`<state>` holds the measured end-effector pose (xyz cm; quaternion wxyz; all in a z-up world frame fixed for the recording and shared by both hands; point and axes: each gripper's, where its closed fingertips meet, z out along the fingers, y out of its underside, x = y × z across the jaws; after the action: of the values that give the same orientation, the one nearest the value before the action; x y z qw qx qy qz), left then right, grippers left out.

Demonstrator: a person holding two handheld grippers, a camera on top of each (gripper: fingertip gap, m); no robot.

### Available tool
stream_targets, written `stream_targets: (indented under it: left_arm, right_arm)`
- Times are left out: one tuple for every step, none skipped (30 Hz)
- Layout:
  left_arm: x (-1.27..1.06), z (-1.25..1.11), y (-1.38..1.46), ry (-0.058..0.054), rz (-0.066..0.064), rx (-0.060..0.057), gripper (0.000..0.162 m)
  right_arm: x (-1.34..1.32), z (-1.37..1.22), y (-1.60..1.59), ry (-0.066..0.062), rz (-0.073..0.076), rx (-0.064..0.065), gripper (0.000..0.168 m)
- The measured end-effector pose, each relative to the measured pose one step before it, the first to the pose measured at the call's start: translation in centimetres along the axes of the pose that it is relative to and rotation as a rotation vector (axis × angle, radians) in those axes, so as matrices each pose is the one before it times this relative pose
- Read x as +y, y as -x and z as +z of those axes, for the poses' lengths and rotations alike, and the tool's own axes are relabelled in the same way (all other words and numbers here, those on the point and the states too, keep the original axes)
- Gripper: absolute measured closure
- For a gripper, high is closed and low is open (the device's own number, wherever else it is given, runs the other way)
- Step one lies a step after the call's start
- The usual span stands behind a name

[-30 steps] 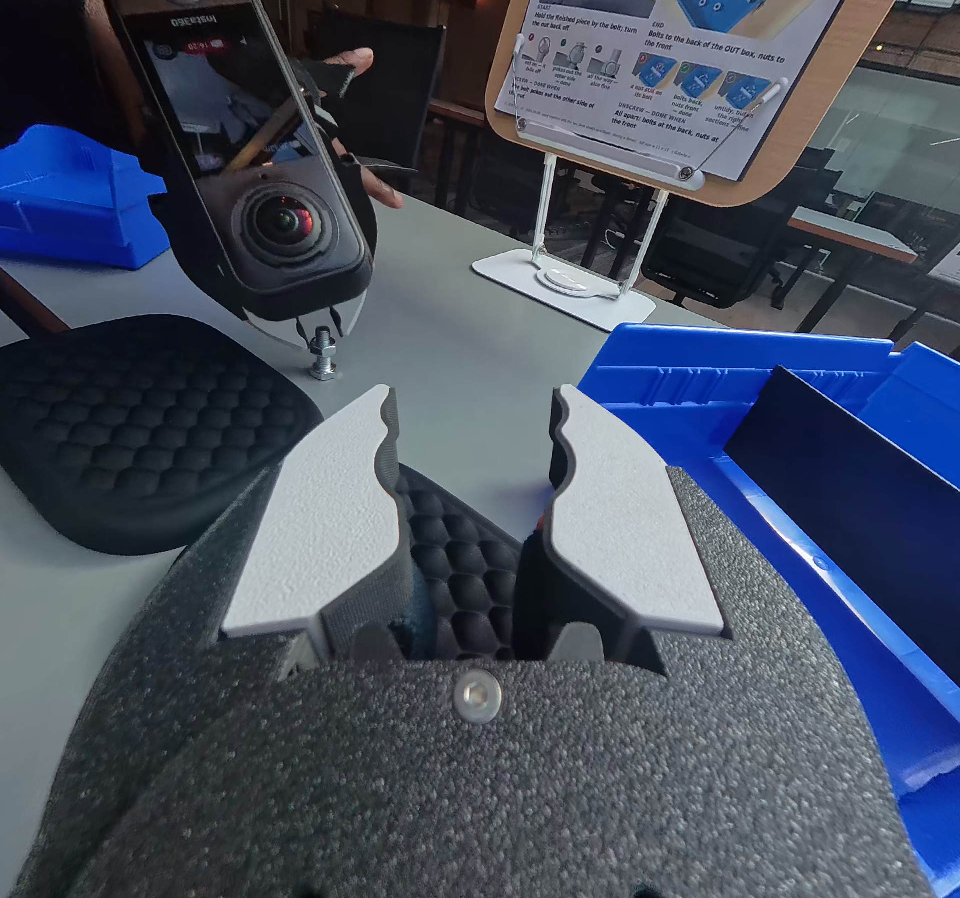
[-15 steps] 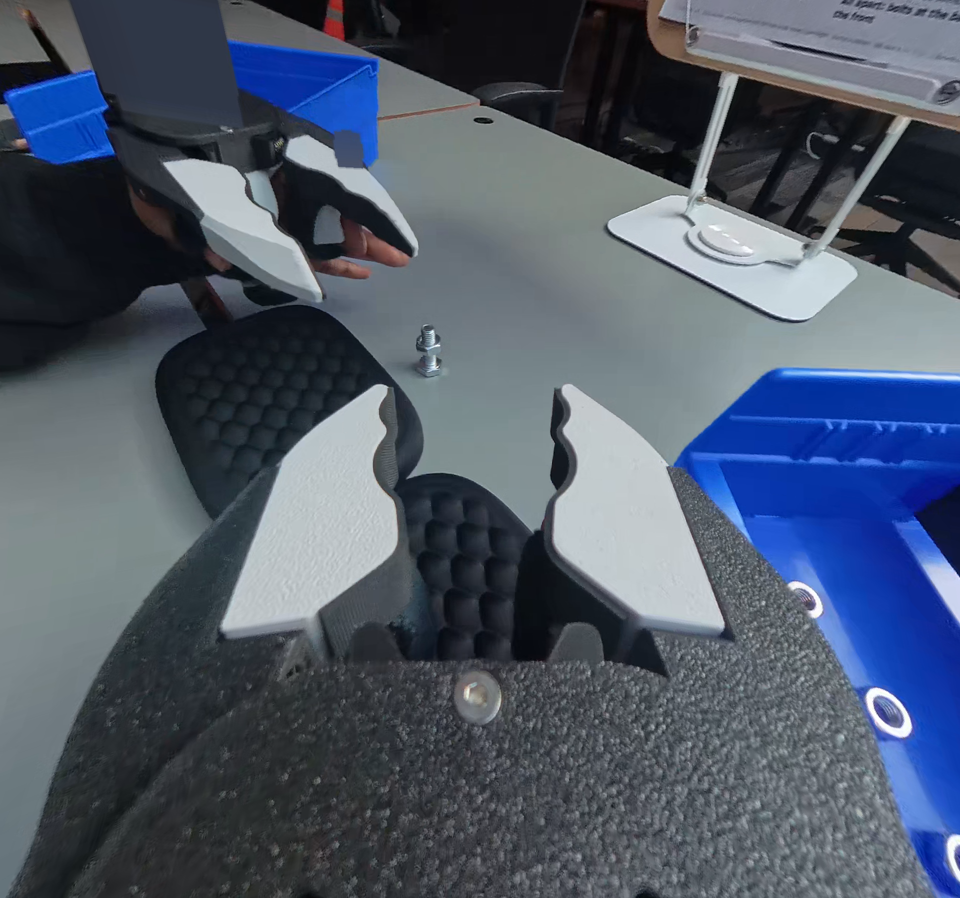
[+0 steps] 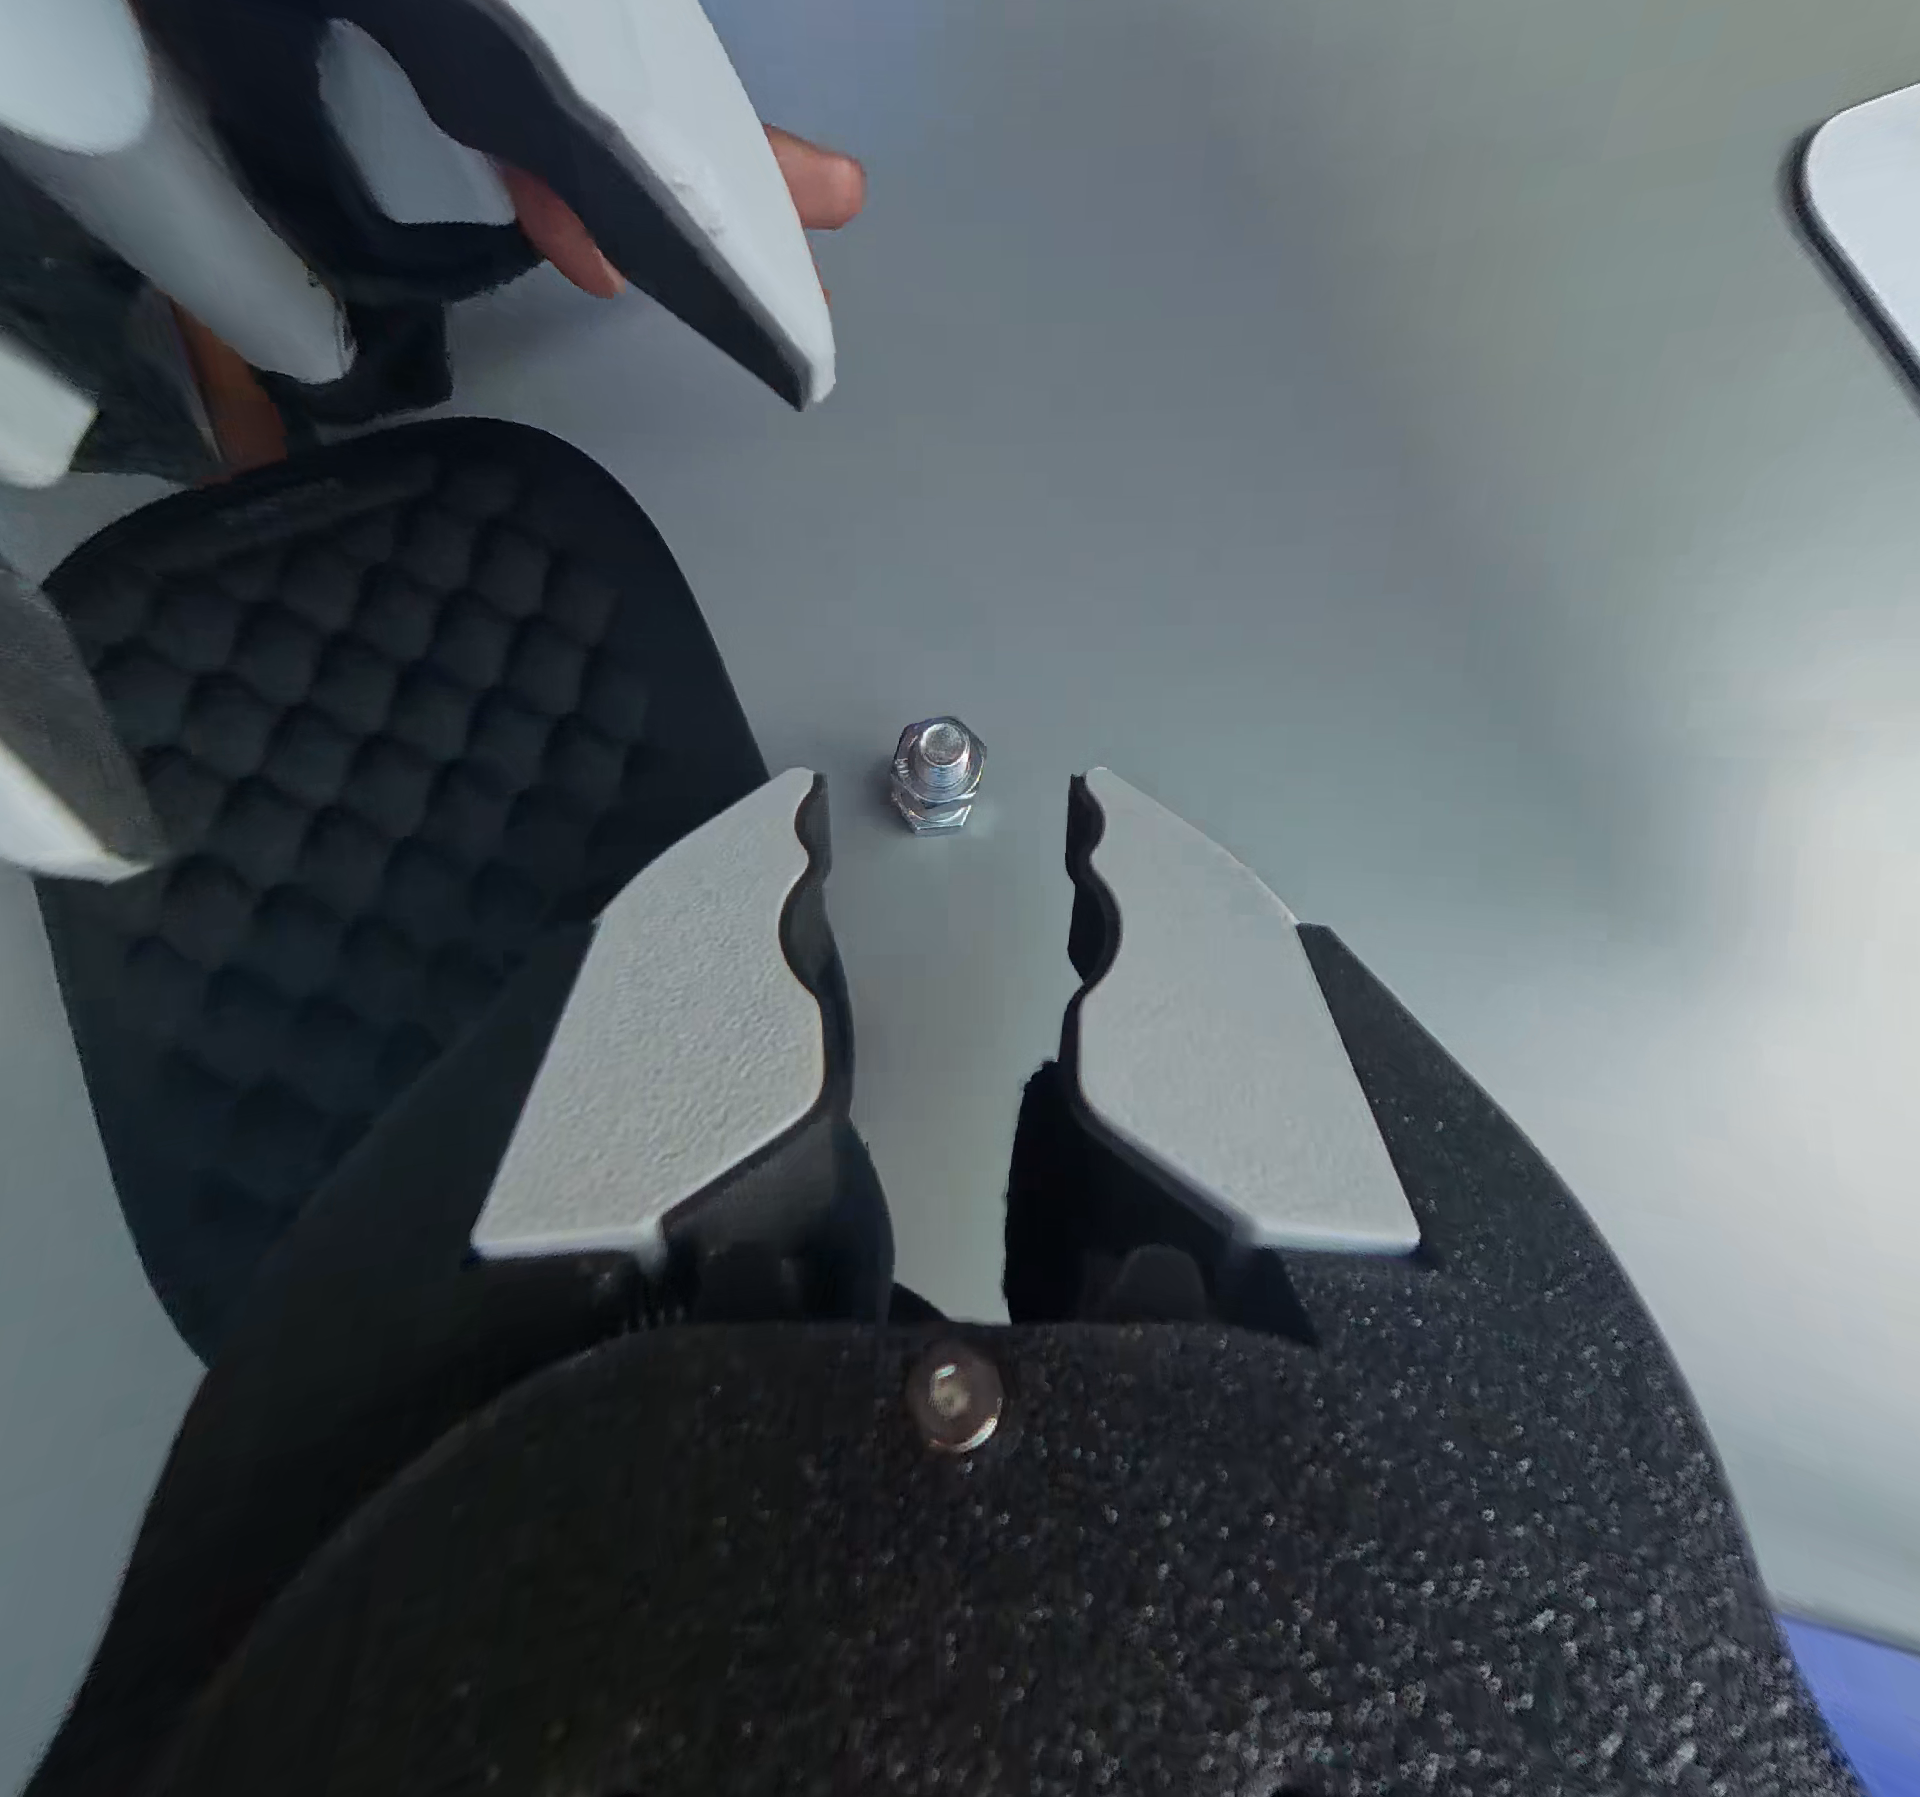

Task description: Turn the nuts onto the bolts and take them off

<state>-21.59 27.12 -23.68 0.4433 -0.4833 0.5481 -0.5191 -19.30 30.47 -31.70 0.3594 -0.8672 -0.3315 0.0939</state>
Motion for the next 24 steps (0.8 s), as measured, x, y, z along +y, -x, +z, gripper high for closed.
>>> stream_targets:
  left_arm:
    - [0.119,0.008,0.091,0.0033,-0.0074,-0.0029,0.098]
    - [0.164,0.029,0.081,0.0085,-0.0007,-0.0041,0.098]
    - [0.157,0.028,0.136,0.0096,0.0054,-0.0096,0.097]
    - [0.131,0.026,0.062,0.0092,0.0081,-0.0064,0.097]
    - [0.077,0.013,0.033,0.0047,0.0045,-0.0035,0.096]
    - [0.042,0.020,0.009,0.0019,-0.0001,-0.0020,0.096]
    - [0.065,0.027,0.055,0.0031,-0.0034,-0.0034,0.096]
    - [0.036,0.011,0.072,0.0014,-0.0012,-0.0053,0.096]
    - [0.021,0.003,0.121,0.0001,0.0031,-0.0091,0.096]
    - [0.029,-0.001,0.200,0.0016,0.0029,-0.0145,0.097]
    - [0.035,-0.004,0.206,0.0021,0.0031,-0.0156,0.098]
    - [0.024,0.014,0.118,0.0013,0.0055,-0.0106,0.099]
    - [-0.101,0.037,0.001,-0.0061,0.0059,-0.0061,0.100]
    - [-0.251,0.027,-0.090,-0.0150,0.0042,-0.0025,0.102]
    - [-0.286,0.056,-0.185,-0.0174,0.0031,0.0011,0.104]
    - [-0.271,0.071,-0.249,-0.0152,0.0032,0.0047,0.105]
    - [-0.209,0.110,-0.344,-0.0115,0.0018,0.0100,0.106]
    - [-0.133,0.141,-0.406,-0.0070,-0.0014,0.0133,0.106]
    - [-0.029,0.171,-0.402,-0.0019,0.0012,0.0140,0.107]
    - [0.044,0.164,-0.418,0.0030,0.0068,0.0148,0.107]
    - [-0.001,0.154,-0.452,0.0004,0.0075,0.0185,0.107]
    - [-0.112,0.148,-0.449,-0.0092,-0.0019,0.0188,0.107]
    - [-0.102,0.140,-0.445,-0.0110,-0.0113,0.0209,0.108]
    - [-0.022,0.133,-0.428,-0.0043,-0.0117,0.0239,0.108]
  right_arm:
    - [0.072,0.371,-0.066,0.0143,-0.0094,0.0041,0.127]
    - [0.019,0.304,-0.010,0.0087,-0.0071,0.0008,0.130]
    - [-0.036,0.270,0.065,0.0035,-0.0063,-0.0031,0.132]
    - [0.026,0.253,0.080,0.0066,-0.0065,-0.0044,0.136]
    - [0.154,0.208,-0.040,0.0135,-0.0080,0.0029,0.143]
    - [0.124,0.128,-0.037,0.0088,-0.0116,0.0031,0.150]
    - [-0.007,-0.002,-0.105,-0.0025,-0.0086,0.0087,0.150]
    - [0.070,-0.113,0.029,0.0022,-0.0068,-0.0019,0.150]
    - [-0.022,-0.297,0.041,-0.0041,0.0019,-0.0035,0.151]
    - [-0.205,-0.528,0.034,-0.0140,0.0090,-0.0052,0.151]
    - [-0.399,-0.753,0.022,-0.0241,0.0144,-0.0050,0.151]
    - [-0.600,-0.980,0.035,-0.0313,0.0173,-0.0055,0.151]
    - [-0.783,-1.127,0.131,-0.0367,0.0181,-0.0094,0.151]
    - [-0.976,-1.205,0.299,-0.0420,0.0182,-0.0146,0.151]
    - [-1.048,-1.183,0.470,-0.0422,0.0161,-0.0200,0.150]
    - [-1.034,-1.065,0.611,-0.0378,0.0117,-0.0237,0.150]
    - [-0.890,-0.886,0.640,-0.0285,0.0073,-0.0212,0.150]
    - [-0.733,-0.693,0.643,-0.0206,-0.0007,-0.0171,0.151]
    - [-0.596,-0.509,0.630,-0.0166,-0.0094,-0.0152,0.151]
    - [-0.419,-0.315,0.642,-0.0100,-0.0118,-0.0170,0.151]
    - [-0.218,-0.169,0.559,-0.0014,-0.0086,-0.0148,0.151]
    - [-0.059,-0.054,0.500,0.0052,-0.0094,-0.0152,0.151]
    - [0.020,0.001,0.404,0.0063,-0.0133,-0.0124,0.151]
    - [0.017,0.020,0.299,0.0036,-0.0150,-0.0092,0.151]
